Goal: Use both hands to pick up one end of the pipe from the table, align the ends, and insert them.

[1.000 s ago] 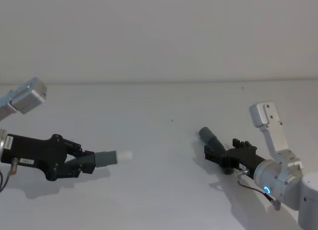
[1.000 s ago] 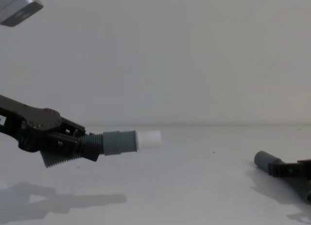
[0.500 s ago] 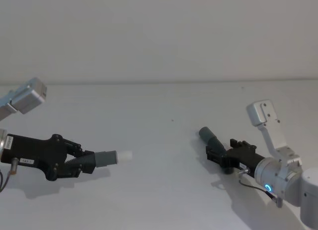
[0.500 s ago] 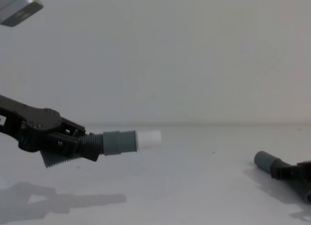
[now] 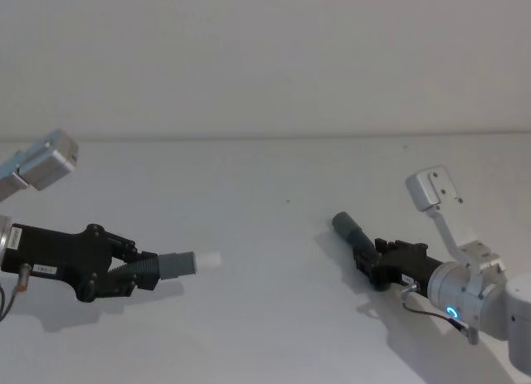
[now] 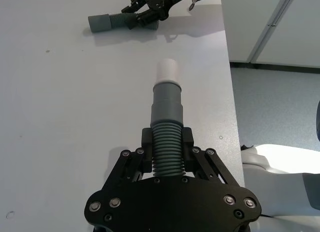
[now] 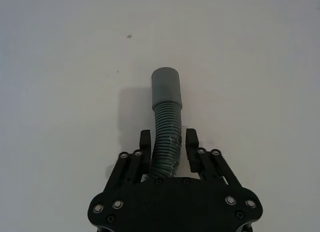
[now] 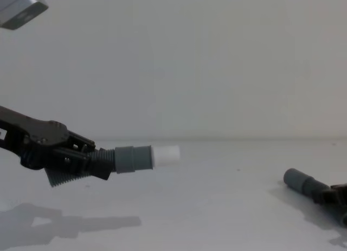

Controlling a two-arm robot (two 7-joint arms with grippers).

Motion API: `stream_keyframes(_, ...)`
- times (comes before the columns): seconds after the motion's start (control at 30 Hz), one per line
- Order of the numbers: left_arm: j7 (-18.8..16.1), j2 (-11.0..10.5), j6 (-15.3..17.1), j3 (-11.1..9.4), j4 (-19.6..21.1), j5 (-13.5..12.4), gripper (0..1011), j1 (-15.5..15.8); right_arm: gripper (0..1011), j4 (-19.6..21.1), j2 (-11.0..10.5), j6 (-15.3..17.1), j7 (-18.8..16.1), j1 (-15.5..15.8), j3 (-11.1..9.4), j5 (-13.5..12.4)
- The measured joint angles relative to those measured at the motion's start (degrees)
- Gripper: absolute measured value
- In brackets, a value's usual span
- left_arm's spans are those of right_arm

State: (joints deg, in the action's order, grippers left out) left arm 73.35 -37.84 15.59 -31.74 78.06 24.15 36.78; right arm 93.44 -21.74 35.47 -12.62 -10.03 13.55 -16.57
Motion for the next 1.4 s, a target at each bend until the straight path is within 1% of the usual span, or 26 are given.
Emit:
stream_keyframes(0.03, 0.0, 0.0, 0.0, 0.0, 0.0, 0.0, 301, 0.0, 404, 0.0, -0.2, 0.2, -0.3, -0.1, 0.1, 0.1)
stream_keyframes(0.07, 0.0, 0.0, 0.0, 0.0, 0.0, 0.0, 301, 0.0, 382, 0.0, -0.3, 0.3, -0.4, -0.2, 0.1, 0.2)
stream_keyframes(0.1, 0.0, 0.0, 0.0, 0.0, 0.0, 0.0, 301, 0.0, 319, -0.1, -0.4, 0.4, -0.6, -0.3, 0.2, 0.3)
stream_keyframes(0.13, 0.0, 0.0, 0.0, 0.0, 0.0, 0.0, 301, 0.0, 310, -0.1, -0.5, 0.4, -0.8, -0.3, 0.2, 0.3)
stream_keyframes(0.3, 0.0, 0.0, 0.0, 0.0, 0.0, 0.0, 301, 0.0, 201, -0.3, -1.0, 0.4, -1.8, -0.8, 0.4, 0.7)
stream_keyframes(0.4, 0.0, 0.0, 0.0, 0.0, 0.0, 0.0, 301, 0.0, 190, -0.4, -1.3, -0.1, -2.3, -1.0, 0.5, 0.8)
stream_keyframes(0.5, 0.0, 0.0, 0.0, 0.0, 0.0, 0.0, 301, 0.0, 184, -0.6, -1.6, -1.4, -3.3, -1.2, 0.7, 1.0)
stream_keyframes(0.6, 0.0, 0.0, 0.0, 0.0, 0.0, 0.0, 301, 0.0, 182, -0.9, -2.2, -3.1, -4.4, -1.6, 0.8, 1.0)
stream_keyframes(0.63, 0.0, 0.0, 0.0, 0.0, 0.0, 0.0, 301, 0.0, 182, -1.1, -2.4, -4.2, -5.2, -1.8, 0.9, 1.0)
stream_keyframes(0.8, 0.0, 0.0, 0.0, 0.0, 0.0, 0.0, 301, 0.0, 182, -1.6, -3.4, -7.5, -7.5, -2.4, 1.3, 1.0)
stream_keyframes(0.87, 0.0, 0.0, 0.0, 0.0, 0.0, 0.0, 301, 0.0, 182, -1.8, -4.0, -9.6, -8.9, -2.9, 1.6, 1.0)
stream_keyframes(0.9, 0.0, 0.0, 0.0, 0.0, 0.0, 0.0, 301, 0.0, 180, -1.9, -4.1, -10.1, -9.3, -3.0, 1.6, 1.0)
stream_keyframes(0.93, 0.0, 0.0, 0.0, 0.0, 0.0, 0.0, 301, 0.0, 180, -2.1, -4.6, -11.4, -10.4, -3.3, 1.8, 0.9)
stream_keyframes(0.97, 0.0, 0.0, 0.0, 0.0, 0.0, 0.0, 301, 0.0, 180, -2.1, -4.6, -11.4, -10.4, -3.3, 1.8, 0.9)
stream_keyframes(1.07, 0.0, 0.0, 0.0, 0.0, 0.0, 0.0, 301, 0.0, 179, -2.6, -5.5, -14.7, -12.9, -3.9, 2.2, 0.7)
stream_keyframes(1.1, 0.0, 0.0, 0.0, 0.0, 0.0, 0.0, 301, 0.0, 180, -2.6, -5.5, -14.7, -12.9, -3.9, 2.2, 0.7)
stream_keyframes(1.17, 0.0, 0.0, 0.0, 0.0, 0.0, 0.0, 301, 0.0, 180, -3.1, -6.3, -17.2, -14.9, -4.5, 2.6, 0.4)
stream_keyframes(1.23, 0.0, 0.0, 0.0, 0.0, 0.0, 0.0, 301, 0.0, 179, -3.4, -6.6, -18.4, -15.9, -4.8, 2.7, 0.3)
stream_keyframes(1.27, 0.0, 0.0, 0.0, 0.0, 0.0, 0.0, 301, 0.0, 179, -3.6, -7.0, -19.9, -17.1, -5.1, 2.9, 0.1)
stream_keyframes(1.3, 0.0, 0.0, 0.0, 0.0, 0.0, 0.0, 301, 0.0, 180, -3.6, -7.0, -19.9, -17.1, -5.1, 2.9, 0.1)
stream_keyframes(1.4, 0.0, 0.0, 0.0, 0.0, 0.0, 0.0, 301, 0.0, 179, -4.3, -8.0, -23.0, -20.0, -5.8, 3.4, -0.4)
